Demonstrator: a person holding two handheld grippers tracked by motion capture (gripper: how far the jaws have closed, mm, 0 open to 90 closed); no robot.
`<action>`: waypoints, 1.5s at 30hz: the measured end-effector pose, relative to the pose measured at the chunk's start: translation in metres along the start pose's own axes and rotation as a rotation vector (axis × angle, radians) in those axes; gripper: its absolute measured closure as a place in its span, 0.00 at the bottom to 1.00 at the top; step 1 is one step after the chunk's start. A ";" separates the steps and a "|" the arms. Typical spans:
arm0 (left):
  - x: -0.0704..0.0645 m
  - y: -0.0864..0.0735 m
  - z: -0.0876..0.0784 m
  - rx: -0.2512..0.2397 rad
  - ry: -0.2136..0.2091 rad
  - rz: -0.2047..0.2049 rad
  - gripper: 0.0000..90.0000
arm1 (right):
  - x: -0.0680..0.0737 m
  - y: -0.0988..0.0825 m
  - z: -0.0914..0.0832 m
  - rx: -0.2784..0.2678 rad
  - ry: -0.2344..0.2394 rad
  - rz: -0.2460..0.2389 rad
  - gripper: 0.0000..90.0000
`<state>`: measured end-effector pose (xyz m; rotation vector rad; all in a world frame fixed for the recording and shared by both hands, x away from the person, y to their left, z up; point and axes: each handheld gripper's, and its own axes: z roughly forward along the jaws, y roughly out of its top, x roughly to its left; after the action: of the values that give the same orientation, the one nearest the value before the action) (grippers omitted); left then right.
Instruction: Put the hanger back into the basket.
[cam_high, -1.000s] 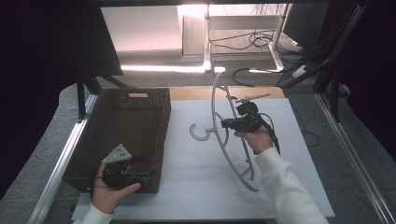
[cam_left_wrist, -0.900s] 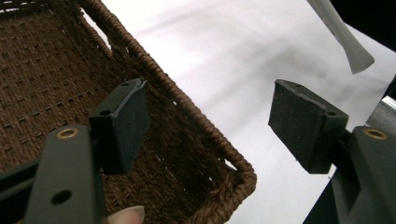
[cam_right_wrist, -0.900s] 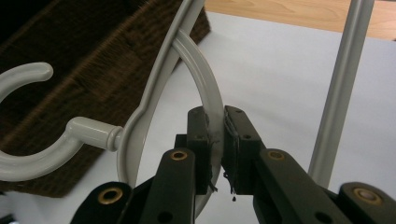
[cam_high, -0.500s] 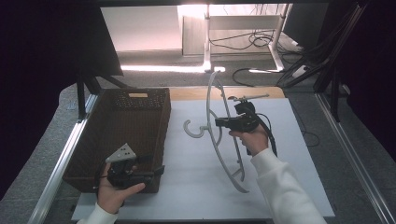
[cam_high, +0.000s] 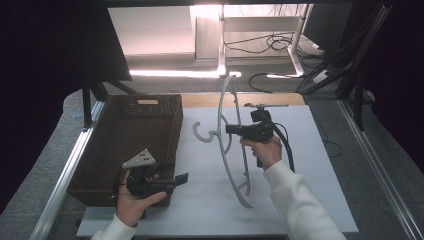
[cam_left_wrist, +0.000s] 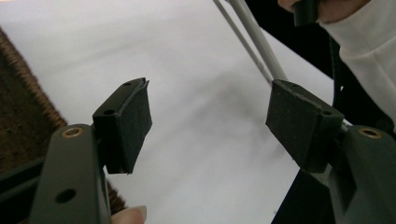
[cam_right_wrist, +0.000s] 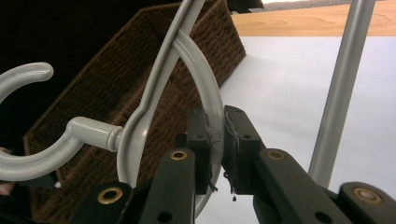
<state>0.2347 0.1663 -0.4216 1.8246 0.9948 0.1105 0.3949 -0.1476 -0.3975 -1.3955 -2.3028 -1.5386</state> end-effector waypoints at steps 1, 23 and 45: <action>-0.001 0.001 0.002 -0.001 -0.007 -0.004 0.35 | 0.001 -0.001 -0.001 -0.006 0.003 0.007 0.90; -0.004 0.023 0.070 0.026 -0.030 -0.143 0.39 | 0.010 -0.011 0.003 -0.109 0.000 0.022 0.92; 0.002 0.020 0.063 0.002 -0.018 -0.133 0.38 | 0.006 -0.010 -0.008 -0.165 0.137 0.038 0.95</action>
<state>0.2776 0.1191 -0.4368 1.7526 1.1006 0.0117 0.3810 -0.1510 -0.3976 -1.3121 -2.1011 -1.7882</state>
